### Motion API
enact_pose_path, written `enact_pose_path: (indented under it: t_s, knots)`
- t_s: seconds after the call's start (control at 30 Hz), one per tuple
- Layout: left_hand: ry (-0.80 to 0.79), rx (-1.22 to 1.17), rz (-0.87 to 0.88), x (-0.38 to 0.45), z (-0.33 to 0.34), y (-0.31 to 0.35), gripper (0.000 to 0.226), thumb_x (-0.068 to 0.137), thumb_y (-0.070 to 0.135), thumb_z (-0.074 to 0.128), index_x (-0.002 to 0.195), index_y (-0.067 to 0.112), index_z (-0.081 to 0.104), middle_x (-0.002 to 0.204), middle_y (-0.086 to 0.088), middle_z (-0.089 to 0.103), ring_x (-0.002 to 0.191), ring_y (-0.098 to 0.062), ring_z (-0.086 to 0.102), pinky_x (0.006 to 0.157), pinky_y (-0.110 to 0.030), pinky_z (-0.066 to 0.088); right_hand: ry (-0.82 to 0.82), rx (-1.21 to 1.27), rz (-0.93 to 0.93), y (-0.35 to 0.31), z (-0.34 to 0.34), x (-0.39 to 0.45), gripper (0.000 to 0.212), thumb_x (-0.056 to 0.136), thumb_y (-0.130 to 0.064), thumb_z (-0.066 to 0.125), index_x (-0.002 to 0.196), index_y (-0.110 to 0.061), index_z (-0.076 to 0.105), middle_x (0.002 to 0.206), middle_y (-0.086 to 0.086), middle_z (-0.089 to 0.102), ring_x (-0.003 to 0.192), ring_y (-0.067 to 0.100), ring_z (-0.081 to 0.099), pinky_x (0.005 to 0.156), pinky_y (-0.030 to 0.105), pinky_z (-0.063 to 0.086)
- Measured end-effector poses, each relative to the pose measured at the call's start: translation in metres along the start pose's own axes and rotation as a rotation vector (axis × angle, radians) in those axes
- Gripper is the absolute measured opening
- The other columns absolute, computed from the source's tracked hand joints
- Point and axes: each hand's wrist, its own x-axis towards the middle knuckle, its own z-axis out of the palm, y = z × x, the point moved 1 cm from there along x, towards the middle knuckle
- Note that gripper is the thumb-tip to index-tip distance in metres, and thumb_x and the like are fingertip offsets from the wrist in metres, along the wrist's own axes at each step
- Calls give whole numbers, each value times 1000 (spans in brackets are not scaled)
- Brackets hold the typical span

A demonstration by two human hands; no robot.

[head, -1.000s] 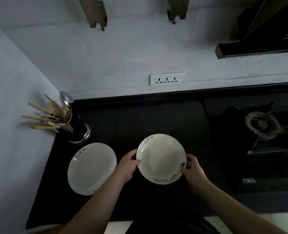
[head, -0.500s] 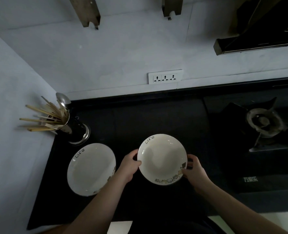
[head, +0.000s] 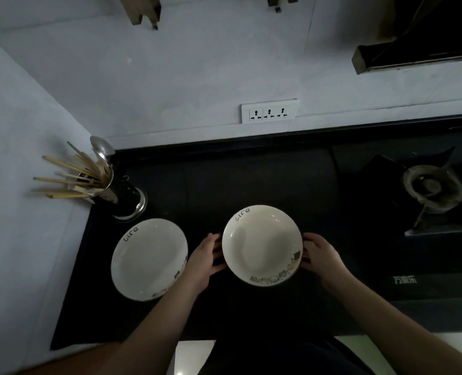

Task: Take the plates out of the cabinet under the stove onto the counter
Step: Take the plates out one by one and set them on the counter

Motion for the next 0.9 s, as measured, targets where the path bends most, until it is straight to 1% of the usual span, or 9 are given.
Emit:
enact_pose_path:
  t_s: [0.1, 0.17, 0.3, 0.37, 0.47, 0.57, 0.67, 0.77, 0.9]
  knots:
    - [-23, -143, -76, -7, -1, -5, 43, 103, 41, 38, 133, 15, 52, 136, -9, 53, 123, -27, 53, 84, -44, 54, -5, 44, 7, -3, -1, 3, 32, 96, -15, 51, 126, -23, 55, 106, 1, 61, 90, 17, 62, 59, 30, 52]
    - [-32, -160, -79, -9, 0, -6, 42, 102, 40, 39, 132, 15, 54, 139, -10, 51, 128, -29, 49, 87, -46, 53, -5, 53, 7, -4, -2, 5, 27, 98, -14, 49, 122, -23, 57, 102, -1, 61, 89, 16, 61, 59, 30, 51]
    - [-33, -175, -72, -12, 4, -3, 38, 102, 36, 43, 131, 14, 55, 139, -10, 51, 126, -28, 50, 89, -47, 51, -26, 68, -13, -7, -5, 6, 21, 97, -14, 48, 114, -23, 58, 102, 0, 62, 90, 17, 61, 62, 31, 52]
    - [-37, -178, -71, -12, 7, -2, 40, 101, 34, 46, 134, 14, 53, 140, -10, 50, 126, -28, 50, 86, -45, 53, -11, 58, -21, -8, -6, 7, 20, 96, -15, 50, 113, -24, 58, 103, 1, 63, 91, 18, 62, 64, 32, 52]
    - [-30, -172, -87, -11, 11, 1, 50, 98, 31, 52, 144, 14, 43, 142, -10, 48, 124, -27, 51, 79, -42, 56, 5, 40, -25, -9, -7, 10, 21, 95, -17, 54, 114, -25, 57, 104, 1, 63, 90, 17, 62, 63, 32, 53]
    - [-12, -160, -95, -11, 15, 0, 47, 99, 31, 51, 141, 13, 45, 138, -9, 52, 117, -24, 55, 74, -41, 57, -11, 17, -12, -11, -11, 10, 29, 91, -18, 61, 118, -24, 56, 103, 1, 63, 89, 18, 62, 61, 32, 53]
    - [-15, -160, -79, -13, 17, -3, 44, 99, 30, 51, 139, 13, 47, 137, -9, 53, 110, -21, 57, 78, -42, 57, -25, -15, -11, -11, -13, 7, 36, 90, -19, 62, 125, -22, 53, 104, 1, 62, 87, 17, 61, 59, 30, 52]
    - [-6, -174, -78, -15, 18, -4, 44, 99, 27, 53, 141, 15, 43, 137, -9, 53, 112, -22, 57, 88, -47, 55, -36, -41, -24, -10, -13, 7, 39, 91, -18, 60, 128, -21, 51, 100, -2, 60, 84, 14, 60, 58, 29, 51]
    - [-18, -185, -86, -17, 17, -8, 43, 97, 30, 53, 137, 13, 49, 137, -10, 53, 117, -24, 56, 85, -46, 56, -60, -63, -18, -10, -17, 4, 39, 90, -16, 61, 128, -21, 51, 100, -1, 61, 86, 15, 60, 68, 35, 56]
